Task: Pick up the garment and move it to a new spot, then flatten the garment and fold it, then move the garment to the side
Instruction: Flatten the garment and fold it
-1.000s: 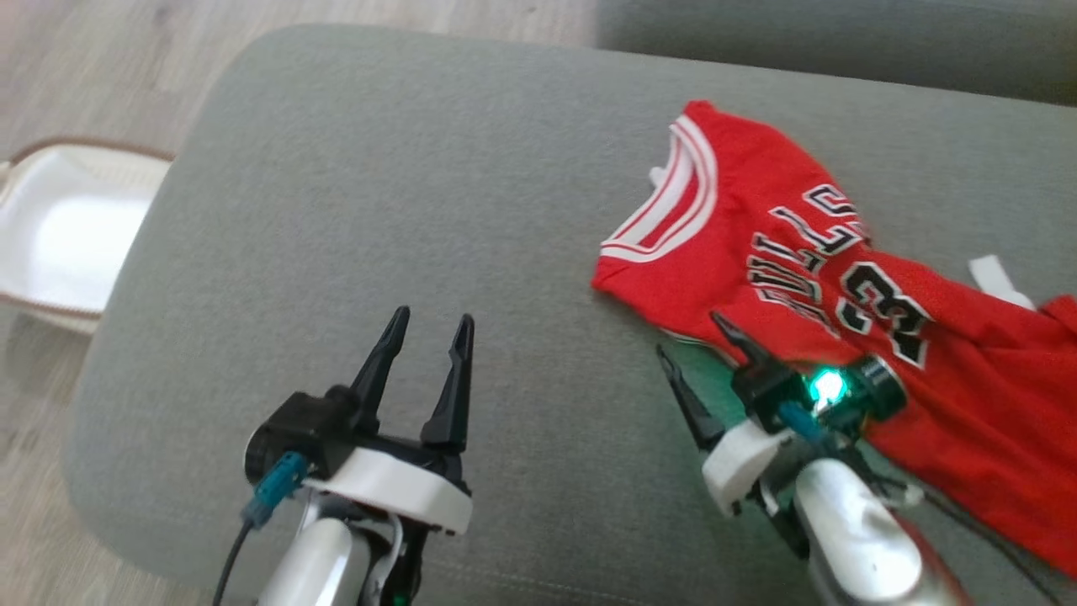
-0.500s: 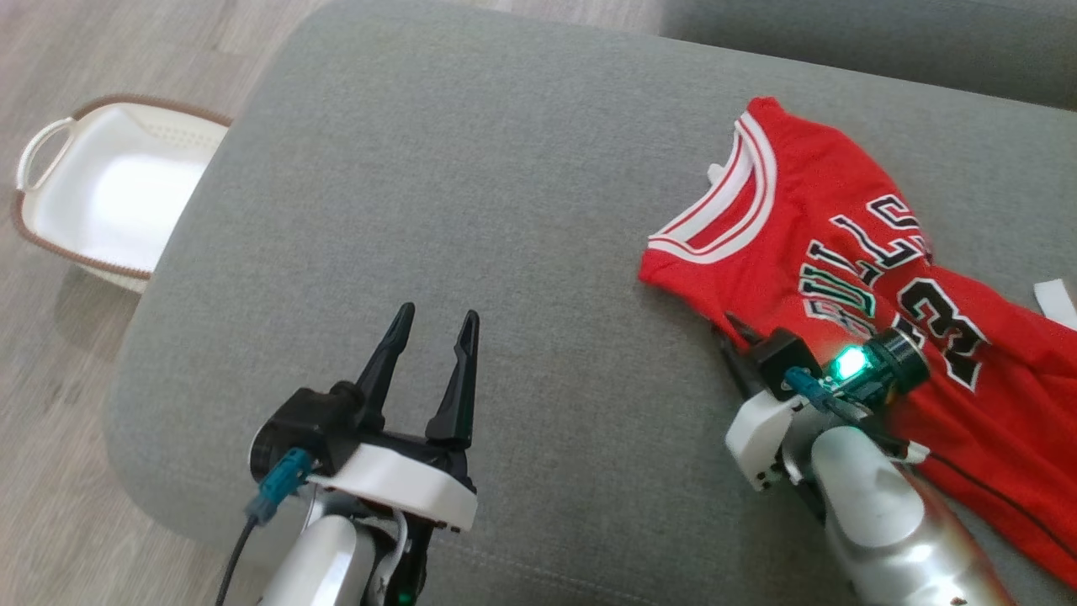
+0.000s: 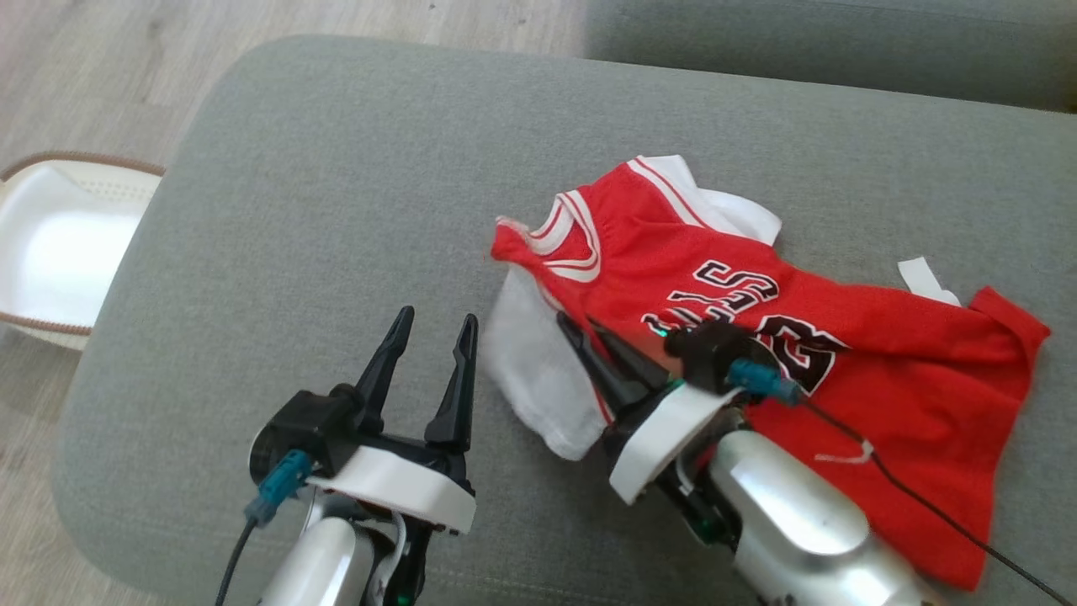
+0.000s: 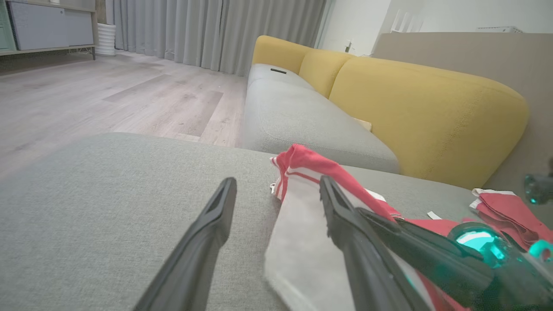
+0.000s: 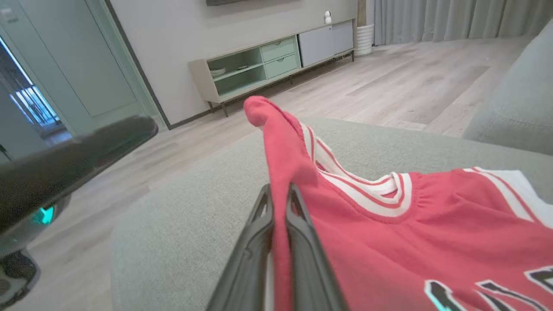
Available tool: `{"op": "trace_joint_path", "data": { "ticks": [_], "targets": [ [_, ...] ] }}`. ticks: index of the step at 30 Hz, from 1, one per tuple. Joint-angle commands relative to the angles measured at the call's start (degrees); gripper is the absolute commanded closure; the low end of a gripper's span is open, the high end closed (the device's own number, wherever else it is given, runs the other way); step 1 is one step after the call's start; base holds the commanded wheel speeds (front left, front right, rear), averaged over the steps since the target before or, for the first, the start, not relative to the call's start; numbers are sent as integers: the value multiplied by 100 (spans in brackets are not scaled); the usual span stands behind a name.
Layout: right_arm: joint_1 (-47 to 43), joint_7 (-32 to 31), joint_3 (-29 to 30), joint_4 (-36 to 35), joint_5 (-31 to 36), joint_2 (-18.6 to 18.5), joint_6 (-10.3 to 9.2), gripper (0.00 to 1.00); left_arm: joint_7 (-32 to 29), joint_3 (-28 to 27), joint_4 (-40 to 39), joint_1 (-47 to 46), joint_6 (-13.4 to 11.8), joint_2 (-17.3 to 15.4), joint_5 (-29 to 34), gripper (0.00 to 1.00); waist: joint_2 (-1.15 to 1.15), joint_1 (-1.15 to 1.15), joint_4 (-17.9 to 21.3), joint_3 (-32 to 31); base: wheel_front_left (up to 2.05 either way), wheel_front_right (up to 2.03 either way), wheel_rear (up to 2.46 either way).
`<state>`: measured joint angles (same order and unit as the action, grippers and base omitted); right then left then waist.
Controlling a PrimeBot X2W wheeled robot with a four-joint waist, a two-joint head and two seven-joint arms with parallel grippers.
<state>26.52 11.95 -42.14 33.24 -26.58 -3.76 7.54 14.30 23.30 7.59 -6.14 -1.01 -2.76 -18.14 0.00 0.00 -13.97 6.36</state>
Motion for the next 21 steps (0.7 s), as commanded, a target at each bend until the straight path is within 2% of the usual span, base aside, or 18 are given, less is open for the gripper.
{"op": "trace_joint_path", "data": {
  "ticks": [1, 5, 10, 13, 19, 20, 21],
  "targets": [
    [213, -25, 13, -163, -164, 71, -5, 100, 70, -189, -180, -150, -3, -11, 56, 0, 0, 0, 12, 2, 0, 0, 0],
    [419, -151, 363, 85, -694, -148, -5, 100, 70, -135, -210, -180, 4, -11, 36, 0, 0, 0, -40, 90, 0, 0, 0],
    [741, -268, 623, 729, -877, -431, -5, 100, 70, -77, -196, -216, 7, -11, 11, 0, 0, 0, -191, 217, 0, 0, 0],
    [913, -246, 688, 1210, -769, -567, -5, 100, 70, -59, -193, -248, -3, -11, -7, 0, 0, 0, -273, 268, 0, 0, 0],
    [1150, -119, 713, 2136, -420, -555, -5, 100, 70, -83, -190, -255, -24, -11, -13, 0, 0, 0, -304, 284, 0, 0, 0],
    [1198, -69, 718, 2293, -302, -540, -5, 4, 70, -92, -185, -254, -28, -11, -8, 0, 0, 0, -290, 279, 0, 0, 0],
    [1242, -11, 740, 2428, -207, -500, -5, 0, 70, -103, -179, -253, -33, -11, -4, 0, 0, 0, -265, 268, 0, 0, 0]
  ]
}}
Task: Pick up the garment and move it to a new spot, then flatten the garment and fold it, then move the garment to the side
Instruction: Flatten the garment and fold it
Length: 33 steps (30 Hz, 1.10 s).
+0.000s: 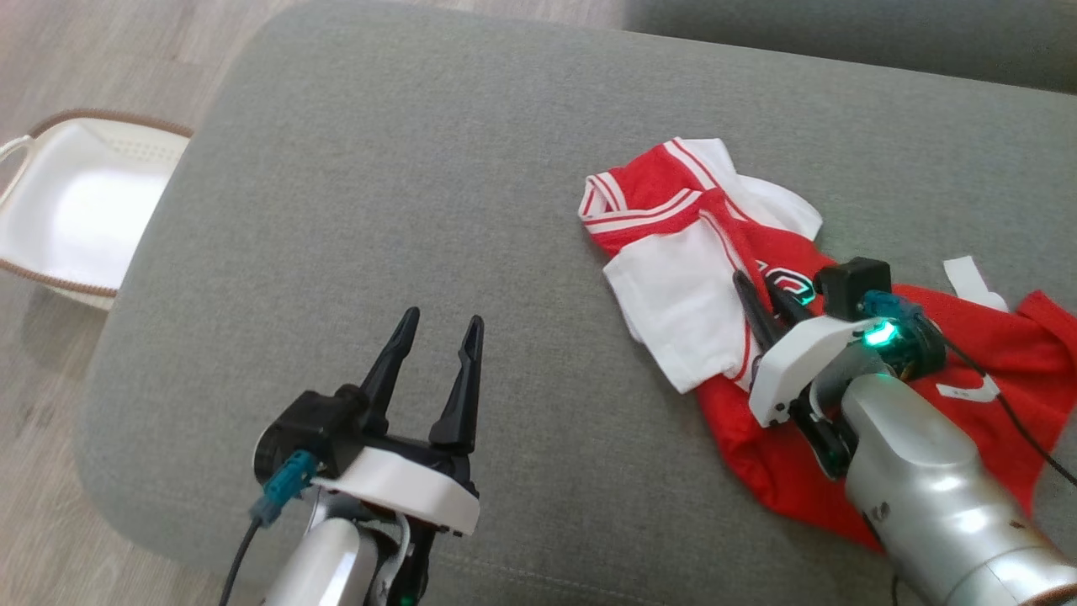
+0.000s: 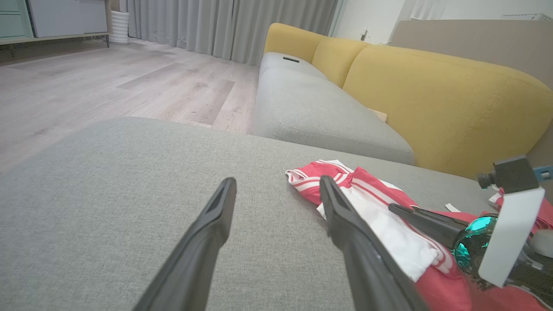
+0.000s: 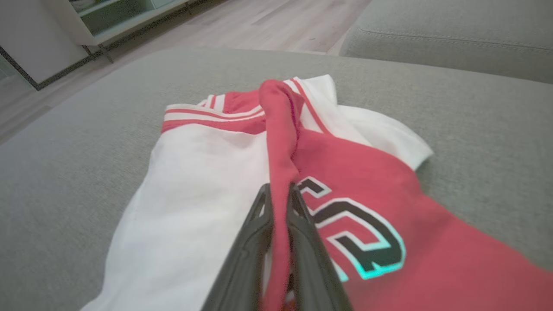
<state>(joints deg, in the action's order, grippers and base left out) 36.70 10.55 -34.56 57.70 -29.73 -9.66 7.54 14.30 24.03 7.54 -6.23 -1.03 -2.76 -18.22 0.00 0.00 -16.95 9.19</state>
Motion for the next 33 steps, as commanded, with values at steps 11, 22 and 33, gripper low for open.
{"op": "trace_joint_path", "data": {
  "ticks": [11, 22, 33],
  "targets": [
    [380, 439, 379, -162, 949, 367, -5, 0, 70, -462, -189, -230, -25, -11, 104, 0, 0, 0, 641, -174, 0, 0, 0],
    [-1750, 443, 2565, -3103, 2373, 435, -5, 0, 70, -860, -249, -183, 30, -11, 129, 0, 0, 0, 1458, -454, 0, 0, 0],
    [-3618, 444, 3447, -5131, 2730, 675, -5, 0, 70, -957, -240, -118, 77, -11, 84, 0, 0, 0, 1786, -509, 0, 0, 0]
  ]
}}
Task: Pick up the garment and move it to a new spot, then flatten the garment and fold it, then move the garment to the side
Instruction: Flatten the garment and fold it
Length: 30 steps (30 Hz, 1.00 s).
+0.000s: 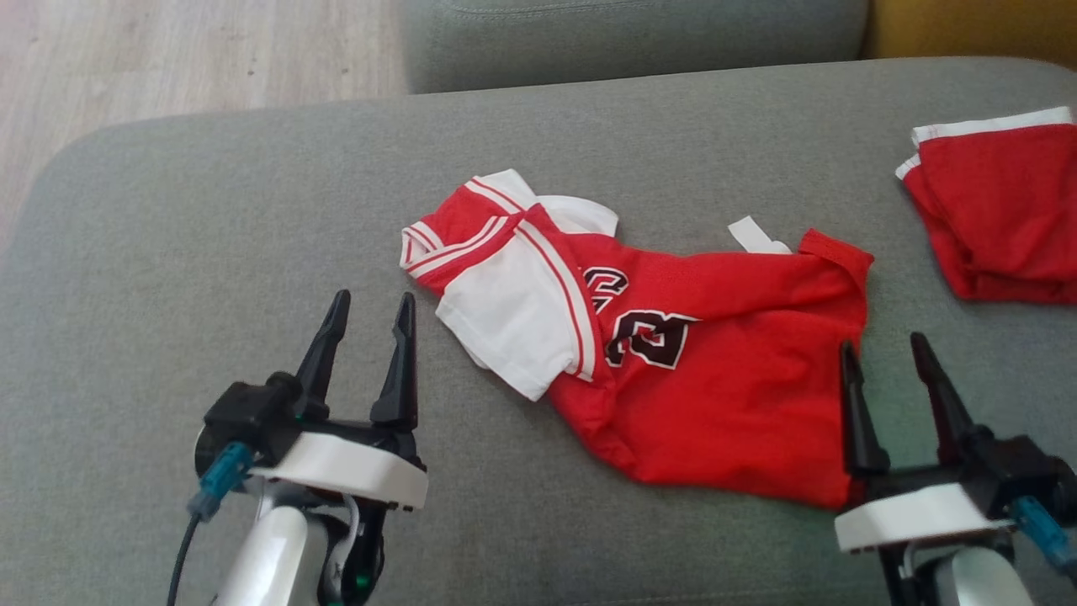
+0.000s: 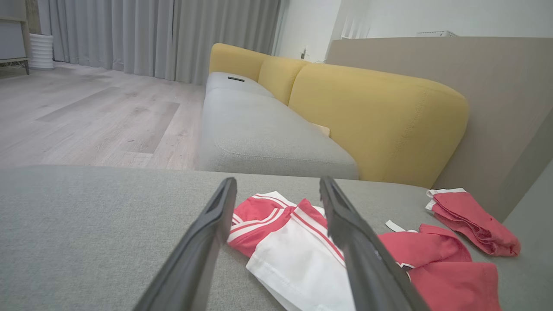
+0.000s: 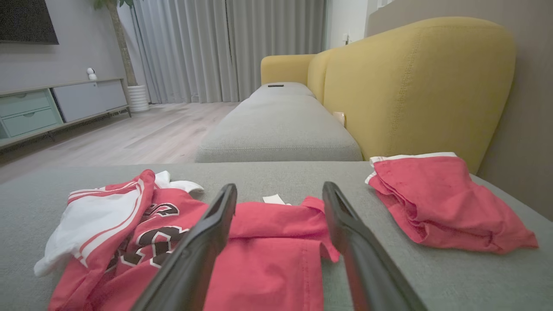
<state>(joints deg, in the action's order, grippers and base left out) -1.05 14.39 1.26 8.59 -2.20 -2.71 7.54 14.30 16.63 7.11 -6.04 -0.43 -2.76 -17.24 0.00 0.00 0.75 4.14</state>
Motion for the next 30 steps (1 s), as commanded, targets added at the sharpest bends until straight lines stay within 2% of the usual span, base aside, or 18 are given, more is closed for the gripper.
{"op": "trace_joint_path", "data": {
  "ticks": [1, 12, 18, 26, 30],
  "targets": [
    [114, 61, -166, -255, -56, -20, -5, 0, 70, -220, -190, -134, 21, -11, -14, 0, 0, 0, 34, -5, 0, 0, 0],
    [225, 61, -203, -313, -237, -18, -5, 0, 70, 46, 244, -471, 58, -11, 16, 0, 0, 0, 189, 290, 0, 0, 0],
    [331, 61, -241, -279, -236, -18, -5, 0, 70, 279, 1103, -871, -127, -11, -63, 0, 0, 0, 289, 483, 0, 0, 0],
    [472, 61, -326, -271, -250, -17, -5, 0, 70, 425, 2588, -1689, -524, -11, -367, 0, 0, 0, 490, 709, 0, 0, 0],
    [512, 61, -340, -250, -254, -17, -5, 0, 70, 444, 2928, -1970, -522, -11, -526, 0, 0, 0, 561, 805, 0, 0, 0]
  ]
}}
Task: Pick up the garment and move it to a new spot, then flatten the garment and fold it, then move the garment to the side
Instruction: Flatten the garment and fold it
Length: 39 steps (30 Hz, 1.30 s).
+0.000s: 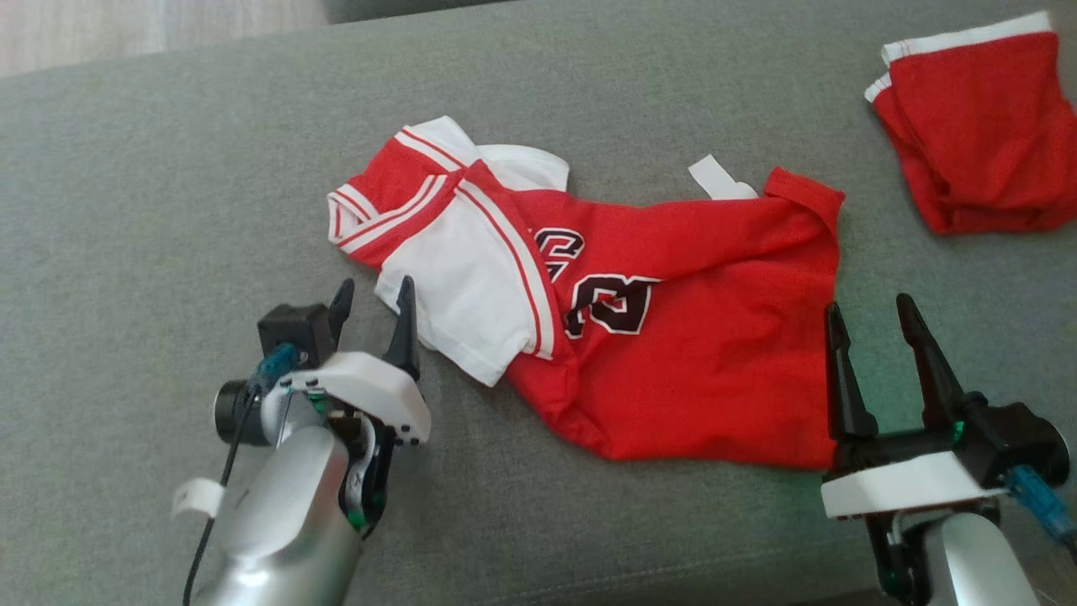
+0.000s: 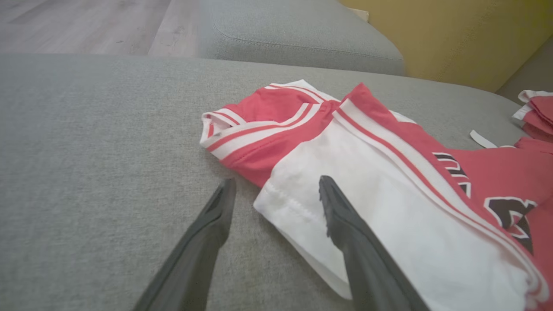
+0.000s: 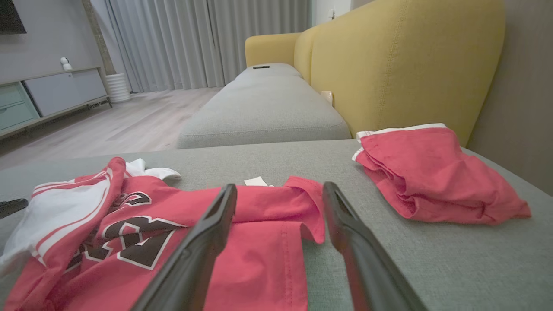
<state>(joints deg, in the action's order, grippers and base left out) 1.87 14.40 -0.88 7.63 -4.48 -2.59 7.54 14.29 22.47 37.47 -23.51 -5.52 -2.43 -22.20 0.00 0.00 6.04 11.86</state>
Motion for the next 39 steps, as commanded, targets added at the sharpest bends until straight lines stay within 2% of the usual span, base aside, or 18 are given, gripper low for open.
{"op": "trace_joint_path", "data": {
  "ticks": [1, 13, 18, 19, 20, 21, 27, 32, 39],
  "targets": [
    [228, 60, -126, -152, -31, -29, -5, 0, 71, -123, -40, -272, -6, -44, -61, 0, 0, 0, 43, 51, 0, 0, 0],
    [290, 60, -136, -104, -34, -29, -5, 0, 71, -13, 501, -612, -63, -44, -145, 0, 0, 0, 120, 153, 0, 0, 0],
    [297, 60, -136, -55, -27, -29, -5, 0, 71, 43, 579, -629, -5, -44, -179, 0, 0, 0, 106, 136, 0, 0, 0],
    [299, 60, -138, -46, -26, -29, -5, 0, 71, 60, 589, -629, 14, -44, -189, 34, 0, 0, 103, 129, 0, 0, 0],
    [301, 60, -138, -38, -25, -29, -5, 0, 71, 74, 597, -630, 26, -44, -198, 64, 0, 0, 99, 122, 0, 0, 0],
    [302, 60, -137, -30, -24, -29, -5, 0, 71, 87, 600, -632, 35, -44, -206, 100, 0, 0, 95, 115, 0, 0, 0],
    [289, 60, -107, 50, 1, -29, -5, 0, 71, 166, 544, -577, 113, -44, -242, 100, 0, 0, 29, 10, 0, 0, 0],
    [281, 60, -89, 71, -5, -29, -5, 0, 71, 43, 183, -479, 107, -44, -192, 100, 0, 0, -63, -108, 0, 0, 0],
    [161, 60, -38, 84, -20, -29, -5, 0, 71, -514, -750, -69, 53, -45, 134, 100, 0, 0, -457, -364, 0, 0, 0]
  ]
}}
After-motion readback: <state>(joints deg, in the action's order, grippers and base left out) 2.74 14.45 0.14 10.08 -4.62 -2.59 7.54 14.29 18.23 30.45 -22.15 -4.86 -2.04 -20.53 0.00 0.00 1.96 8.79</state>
